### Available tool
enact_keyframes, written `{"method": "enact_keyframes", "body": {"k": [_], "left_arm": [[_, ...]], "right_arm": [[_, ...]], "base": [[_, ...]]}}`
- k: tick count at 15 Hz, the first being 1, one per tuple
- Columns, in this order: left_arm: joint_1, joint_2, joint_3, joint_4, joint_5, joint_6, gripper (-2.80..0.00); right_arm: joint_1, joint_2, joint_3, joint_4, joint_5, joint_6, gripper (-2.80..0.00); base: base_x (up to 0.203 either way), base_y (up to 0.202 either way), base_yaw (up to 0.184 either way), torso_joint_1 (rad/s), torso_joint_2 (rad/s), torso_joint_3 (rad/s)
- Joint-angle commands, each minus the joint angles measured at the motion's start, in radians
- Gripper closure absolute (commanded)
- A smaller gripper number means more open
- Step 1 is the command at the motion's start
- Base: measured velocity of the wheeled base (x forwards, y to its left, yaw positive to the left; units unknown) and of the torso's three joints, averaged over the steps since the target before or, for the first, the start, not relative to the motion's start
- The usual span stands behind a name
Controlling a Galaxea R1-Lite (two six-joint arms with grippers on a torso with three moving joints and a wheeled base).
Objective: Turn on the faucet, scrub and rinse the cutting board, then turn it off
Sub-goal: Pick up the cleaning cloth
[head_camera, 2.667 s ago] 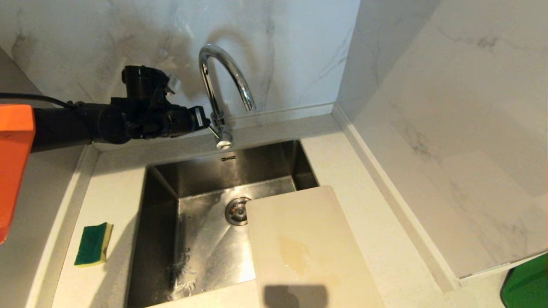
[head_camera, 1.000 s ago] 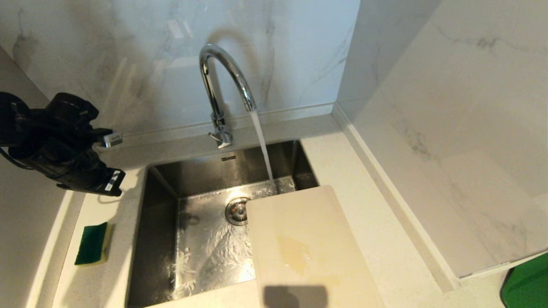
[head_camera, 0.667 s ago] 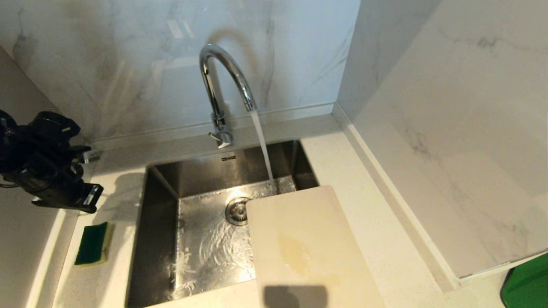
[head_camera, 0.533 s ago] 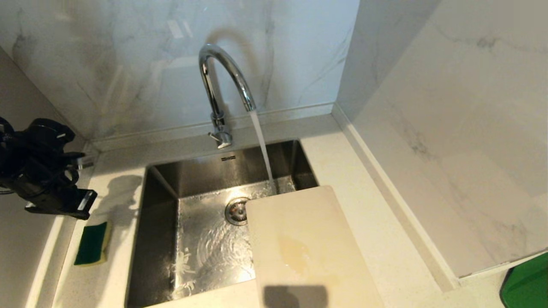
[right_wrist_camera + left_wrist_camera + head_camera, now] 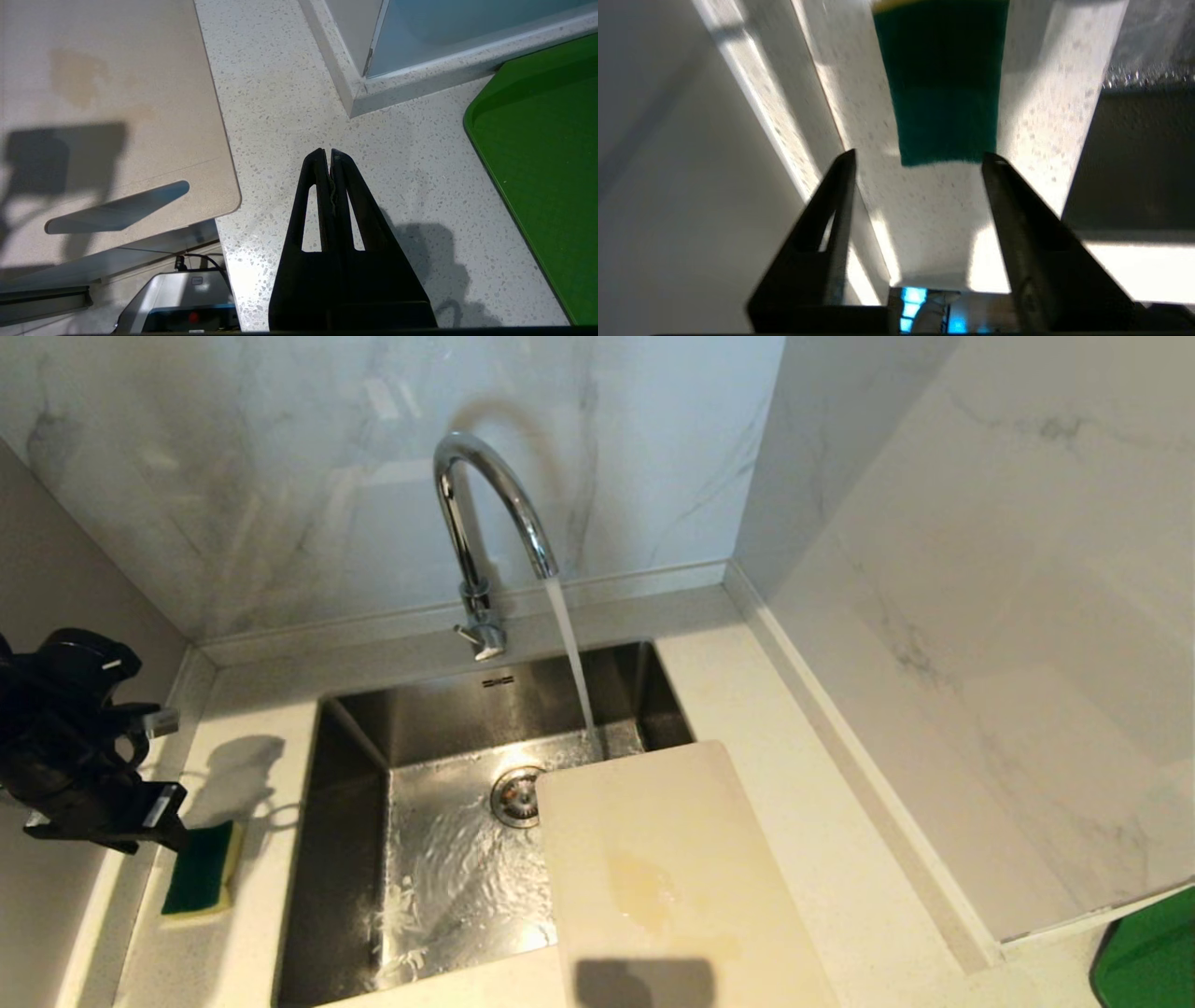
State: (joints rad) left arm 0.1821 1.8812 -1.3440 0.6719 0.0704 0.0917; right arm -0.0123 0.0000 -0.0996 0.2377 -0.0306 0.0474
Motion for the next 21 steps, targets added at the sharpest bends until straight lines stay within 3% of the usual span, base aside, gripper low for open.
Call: {"method": "enact_keyframes", "body": {"k": [1, 3, 9, 21], "left_arm": [[0.0, -0.018, 0.044, 0.003, -0.014, -0.019, -2.8], [-0.001, -0.018, 0.063, 0.0, -0.052, -0.075, -2.8], [0.0, 0.009, 0.1, -0.03, -0.101, -0.162, -2.8], [0.022, 0.108, 0.102, -0.077, -0.106, -0.163, -2.8]], "right_arm": [[0.0, 0.0, 0.0, 0.002, 0.0, 0.0, 0.0], [0.0, 0.0, 0.0, 0.002, 0.0, 0.0, 0.0], [0.0, 0.0, 0.0, 0.001, 0.0, 0.0, 0.0], [0.0, 0.0, 0.0, 0.0, 0.0, 0.0, 0.0]], "base": [[0.0, 0.0, 0.0, 0.0, 0.0, 0.0], [0.0, 0.0, 0.0, 0.0, 0.0, 0.0], [0.0, 0.0, 0.0, 0.0, 0.0, 0.0], [0.0, 0.0, 0.0, 0.0, 0.0, 0.0]]}}
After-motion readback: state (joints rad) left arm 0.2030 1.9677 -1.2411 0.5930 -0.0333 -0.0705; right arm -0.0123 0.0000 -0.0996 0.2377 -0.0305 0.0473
